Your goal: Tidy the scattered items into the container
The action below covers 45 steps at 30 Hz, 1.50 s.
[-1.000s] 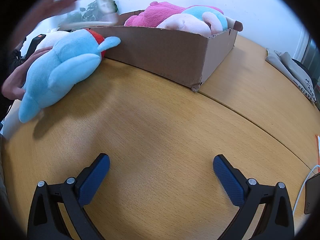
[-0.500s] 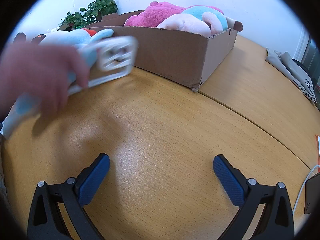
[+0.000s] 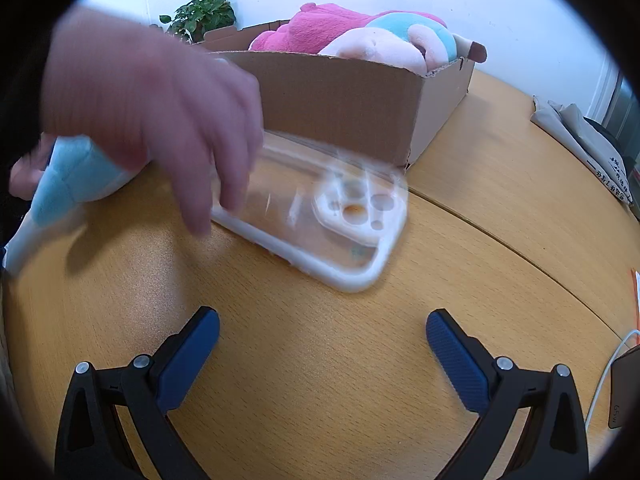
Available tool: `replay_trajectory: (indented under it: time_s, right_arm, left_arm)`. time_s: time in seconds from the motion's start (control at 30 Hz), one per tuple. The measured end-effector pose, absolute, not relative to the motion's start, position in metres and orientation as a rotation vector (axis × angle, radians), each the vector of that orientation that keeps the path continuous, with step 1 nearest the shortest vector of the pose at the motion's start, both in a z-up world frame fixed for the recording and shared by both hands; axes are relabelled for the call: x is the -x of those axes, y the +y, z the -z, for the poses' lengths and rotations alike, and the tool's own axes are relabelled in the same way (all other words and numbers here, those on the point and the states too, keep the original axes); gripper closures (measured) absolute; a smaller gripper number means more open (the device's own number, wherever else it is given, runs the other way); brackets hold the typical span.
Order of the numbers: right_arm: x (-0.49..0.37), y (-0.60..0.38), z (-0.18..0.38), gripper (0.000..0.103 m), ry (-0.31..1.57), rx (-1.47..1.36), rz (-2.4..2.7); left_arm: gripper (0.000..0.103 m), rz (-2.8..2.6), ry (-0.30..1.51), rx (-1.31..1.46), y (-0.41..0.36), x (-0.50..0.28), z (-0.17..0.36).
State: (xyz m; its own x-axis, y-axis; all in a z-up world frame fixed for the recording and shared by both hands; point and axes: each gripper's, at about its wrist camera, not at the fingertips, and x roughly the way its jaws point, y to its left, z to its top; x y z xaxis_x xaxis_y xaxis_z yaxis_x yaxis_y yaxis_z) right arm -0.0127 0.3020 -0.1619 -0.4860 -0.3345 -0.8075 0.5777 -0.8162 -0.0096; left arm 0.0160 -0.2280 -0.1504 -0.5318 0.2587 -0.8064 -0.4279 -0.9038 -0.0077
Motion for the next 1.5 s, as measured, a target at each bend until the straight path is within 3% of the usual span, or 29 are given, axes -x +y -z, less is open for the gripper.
replay_trajectory:
  time_s: [1.5]
  right_arm:
    - [0.0141, 0.3029, 0.1640, 0.000, 0.382, -1.159, 2.293]
  left_arm:
    - [0.000, -2.433, 0.270, 1.234, -0.2289, -0.0101, 0.1512]
